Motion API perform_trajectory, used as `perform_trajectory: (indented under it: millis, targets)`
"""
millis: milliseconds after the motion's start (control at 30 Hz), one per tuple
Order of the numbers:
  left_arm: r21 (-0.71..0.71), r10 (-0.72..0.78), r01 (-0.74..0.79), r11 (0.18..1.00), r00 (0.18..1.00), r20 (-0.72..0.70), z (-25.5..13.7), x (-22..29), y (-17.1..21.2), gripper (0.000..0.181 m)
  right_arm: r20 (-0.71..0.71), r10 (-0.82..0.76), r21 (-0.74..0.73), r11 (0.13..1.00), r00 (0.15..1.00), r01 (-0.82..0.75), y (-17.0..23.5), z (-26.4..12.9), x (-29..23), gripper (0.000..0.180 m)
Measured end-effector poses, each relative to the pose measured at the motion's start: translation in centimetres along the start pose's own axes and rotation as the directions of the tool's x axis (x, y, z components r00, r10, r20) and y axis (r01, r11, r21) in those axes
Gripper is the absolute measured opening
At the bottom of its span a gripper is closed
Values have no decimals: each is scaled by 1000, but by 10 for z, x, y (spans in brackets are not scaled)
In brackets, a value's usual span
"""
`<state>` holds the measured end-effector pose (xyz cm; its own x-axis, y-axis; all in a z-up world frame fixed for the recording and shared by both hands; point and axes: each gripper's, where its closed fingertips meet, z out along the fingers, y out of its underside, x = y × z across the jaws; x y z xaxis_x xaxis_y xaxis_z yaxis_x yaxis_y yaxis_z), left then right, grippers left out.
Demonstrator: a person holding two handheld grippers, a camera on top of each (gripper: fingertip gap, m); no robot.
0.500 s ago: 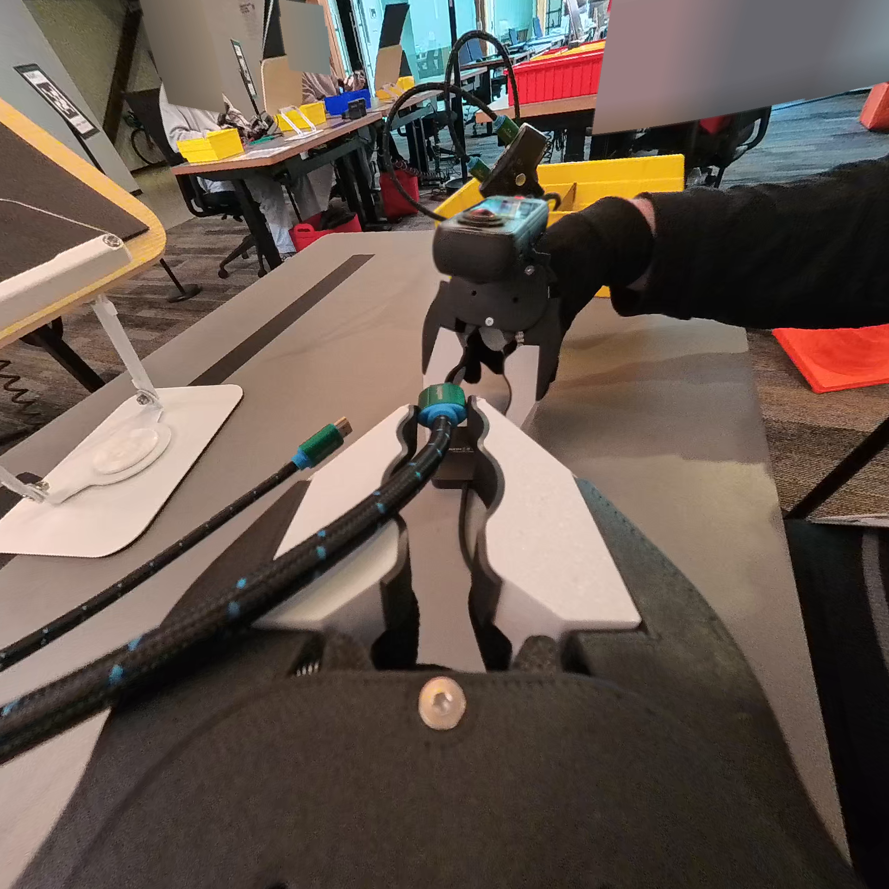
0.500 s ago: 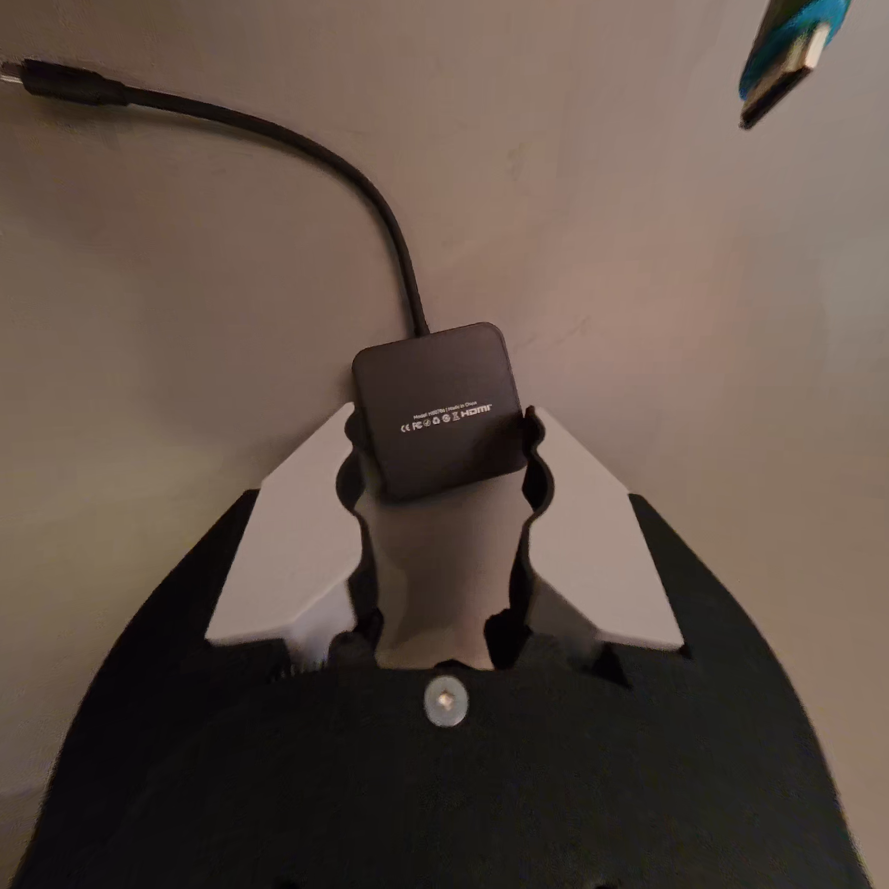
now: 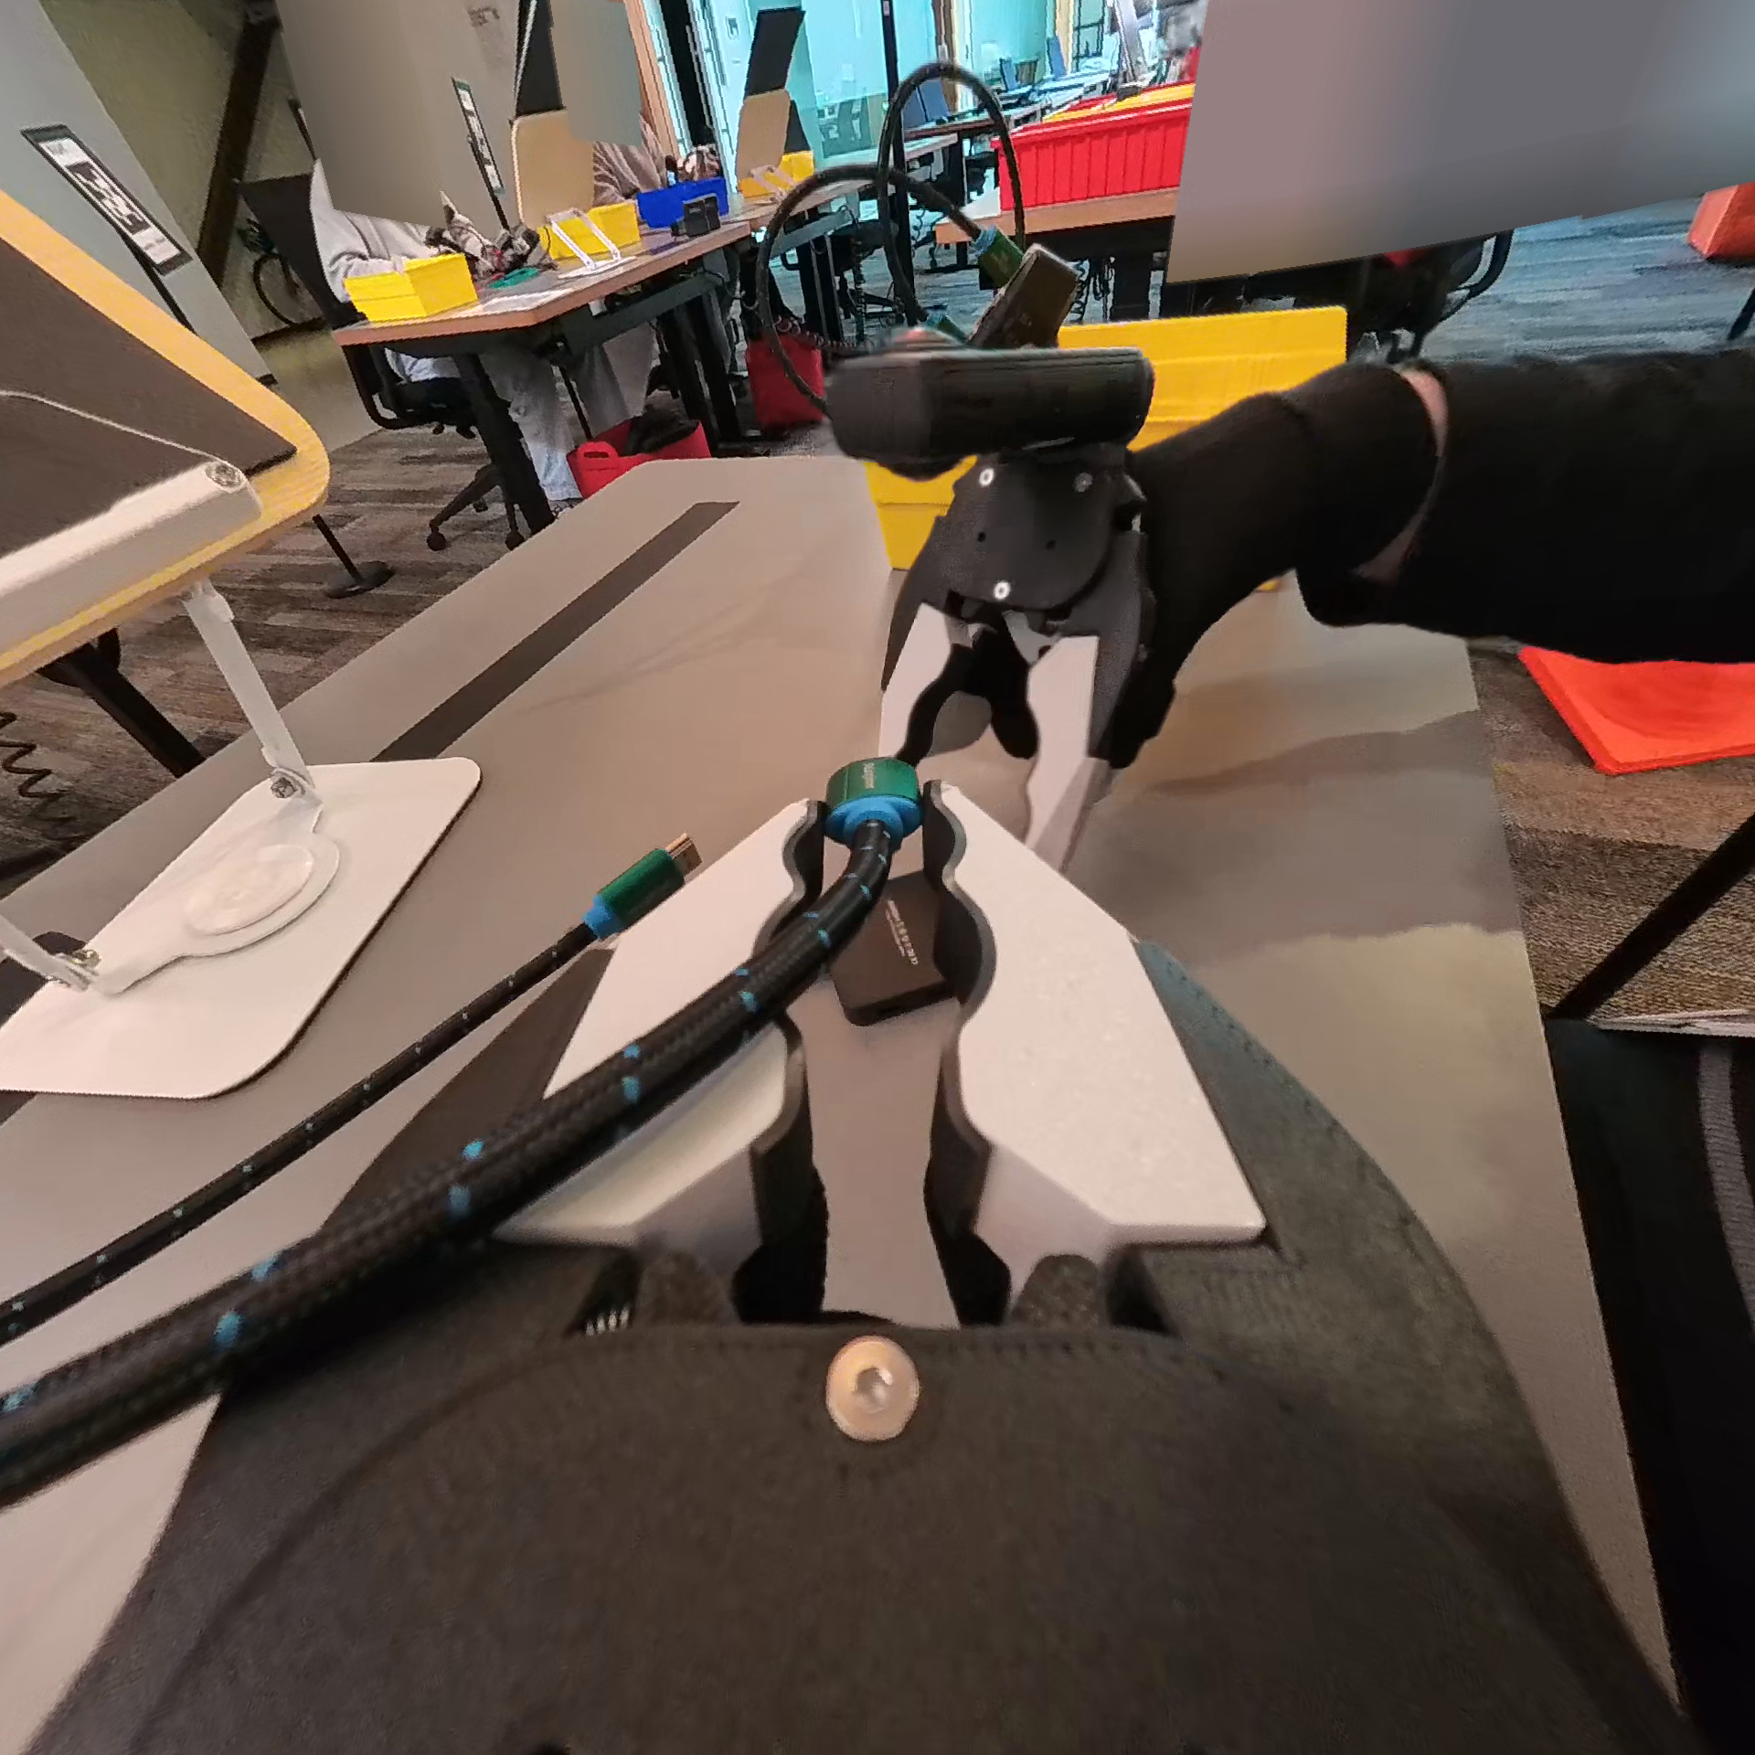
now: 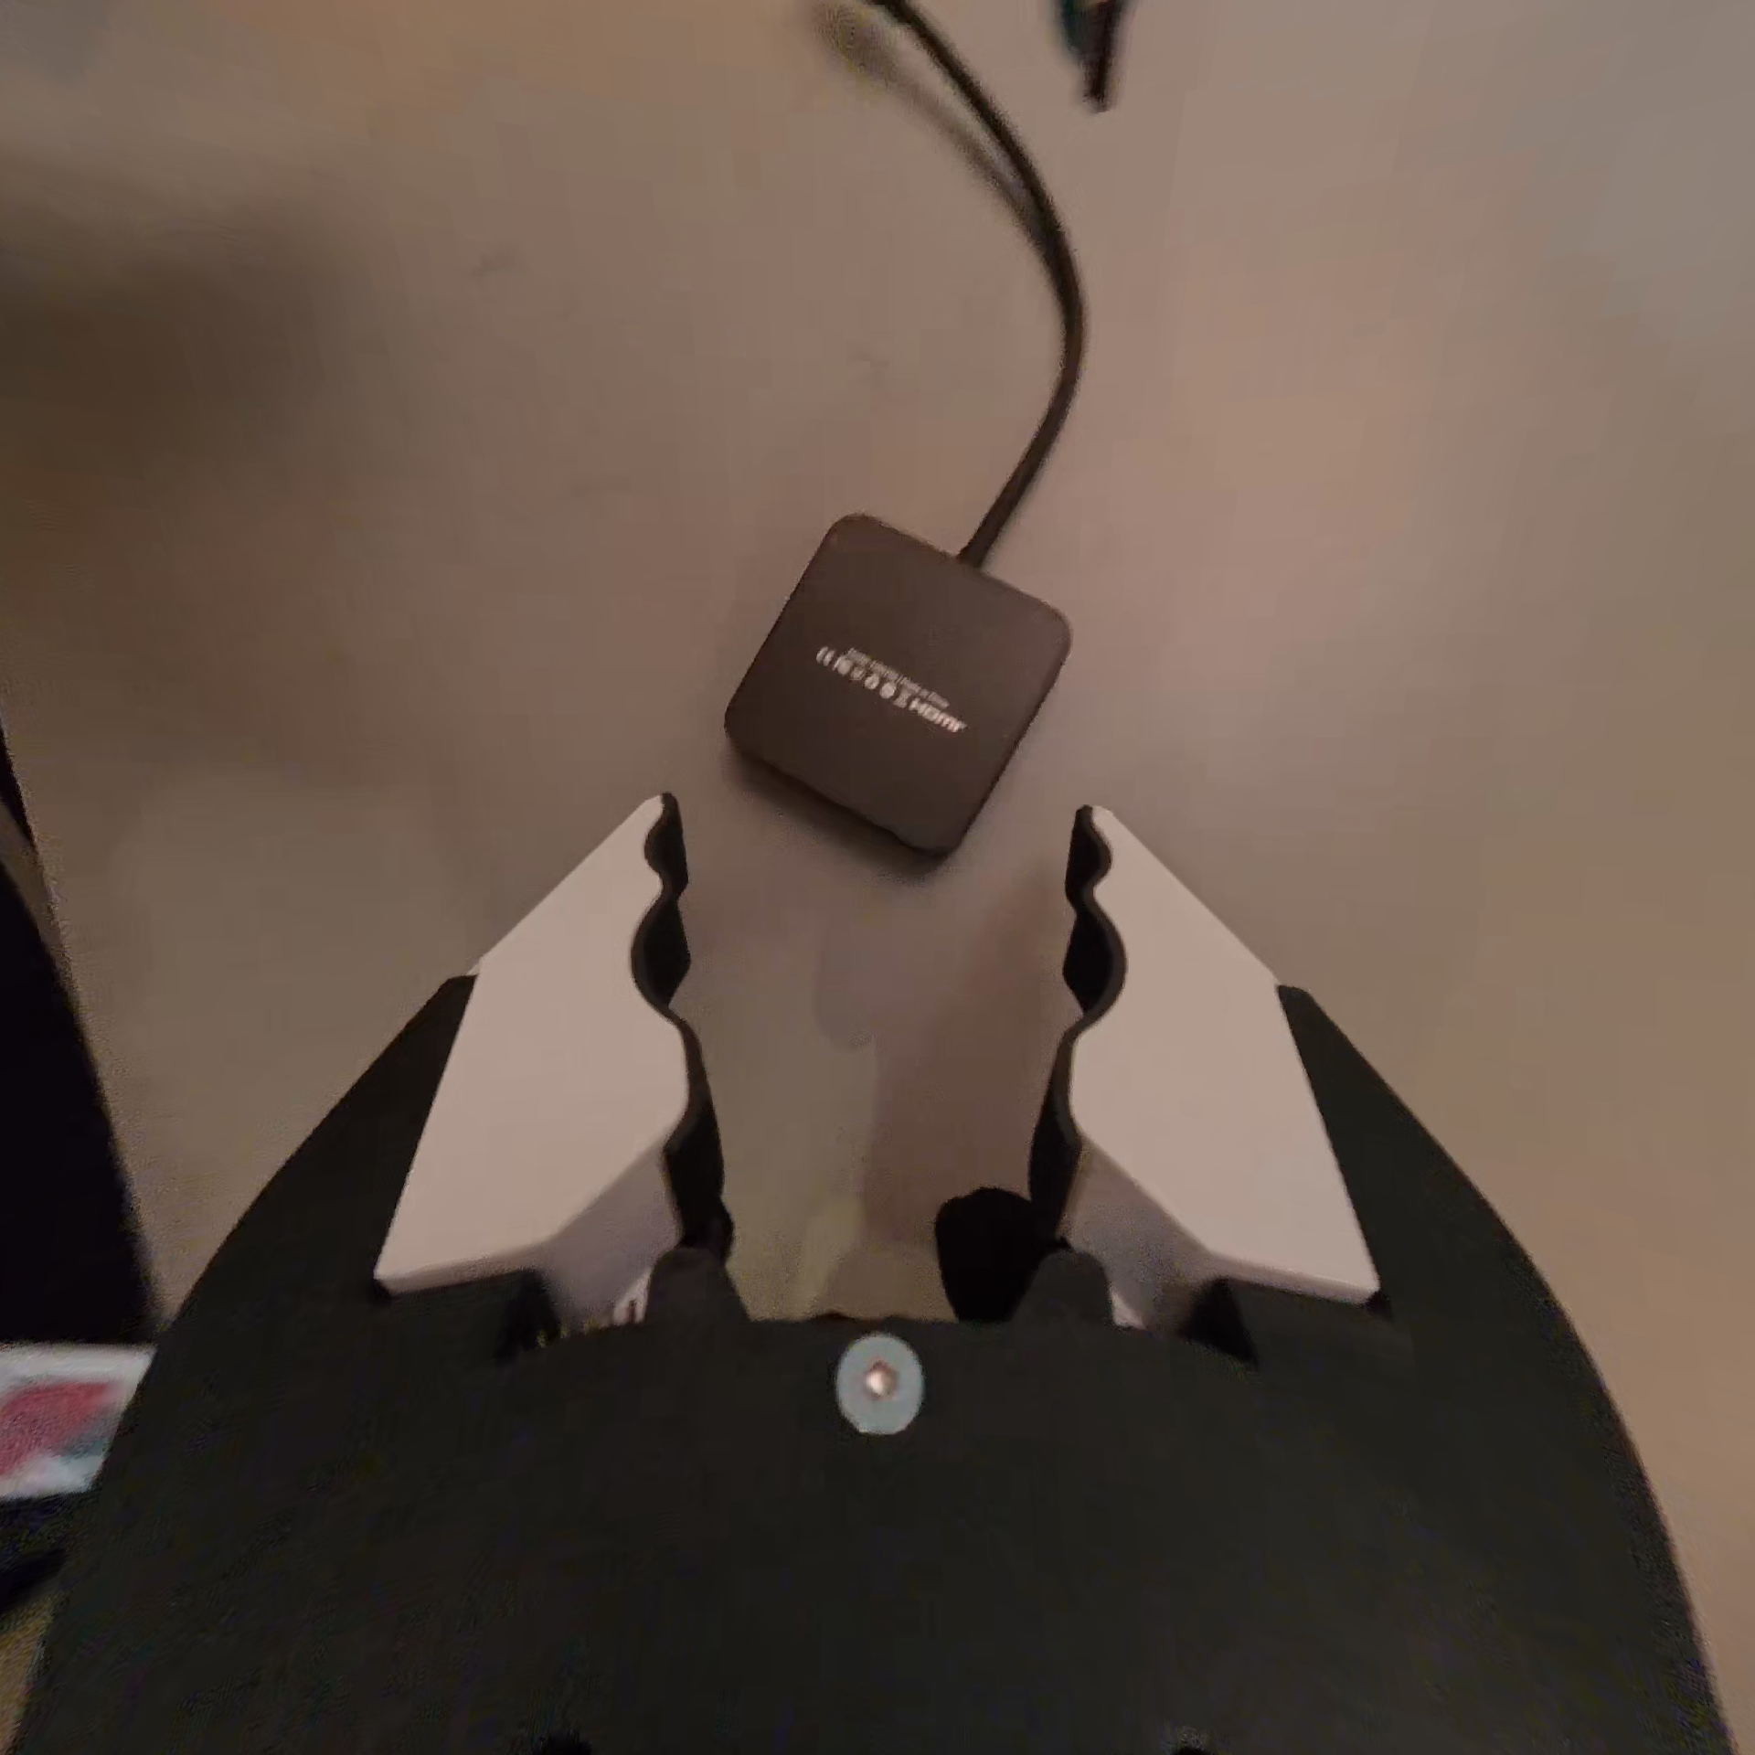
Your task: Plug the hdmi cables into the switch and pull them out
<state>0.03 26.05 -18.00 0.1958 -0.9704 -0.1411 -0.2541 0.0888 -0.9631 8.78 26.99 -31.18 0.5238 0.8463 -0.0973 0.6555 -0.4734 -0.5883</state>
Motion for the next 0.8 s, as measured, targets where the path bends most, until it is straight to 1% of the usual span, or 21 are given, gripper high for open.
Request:
perform_trajectory:
  millis: [67, 100, 133, 233, 400, 500, 567, 667, 767, 800]
  targets:
    - [1, 6, -6, 1000, 1000, 3, -1, 0, -2, 17, -45, -166, -57, 985, 985, 163, 7, -1, 5, 79]
    - [0, 9, -9, 1000, 1000, 5, -1, 0, -3, 17, -61, -214, -95, 974, 975, 208, 10, -1, 9, 75]
    - [1, 9, -9, 1000, 1000, 6, -1, -1, -4, 17, -50, -222, -128, 968, 974, 214, 15, 2, 10, 70]
    - [-1, 12, -12, 1000, 1000, 11, -2, -2, -5, 18, -5, -202, -146, 969, 979, 199, 18, 11, 5, 69]
    - [-4, 6, -6, 1000, 1000, 18, -5, -6, -2, 17, 83, -158, -72, 984, 984, 164, 12, 14, -13, 63]
    - [-5, -2, 2, 1000, 1000, 18, -5, -8, 0, 18, 57, -168, -32, 985, 984, 170, 7, 7, -4, 63]
    - [-6, -5, 5, 1000, 1000, 14, -5, -8, 2, 18, 37, -229, -5, 973, 973, 229, -1, 3, 0, 69]
    - [-5, -7, 7, 1000, 1000, 9, -5, -8, 3, 18, 3, -405, -66, 912, 914, 404, -4, 8, 5, 86]
    - [-2, -8, 8, 1000, 1000, 7, -5, -8, 2, 18, 45, -518, -134, 844, 854, 519, -2, 19, 6, 99]
    - [-2, -7, 7, 1000, 1000, 9, -5, -8, 2, 18, 58, -539, -116, 833, 840, 542, -7, 21, 5, 100]
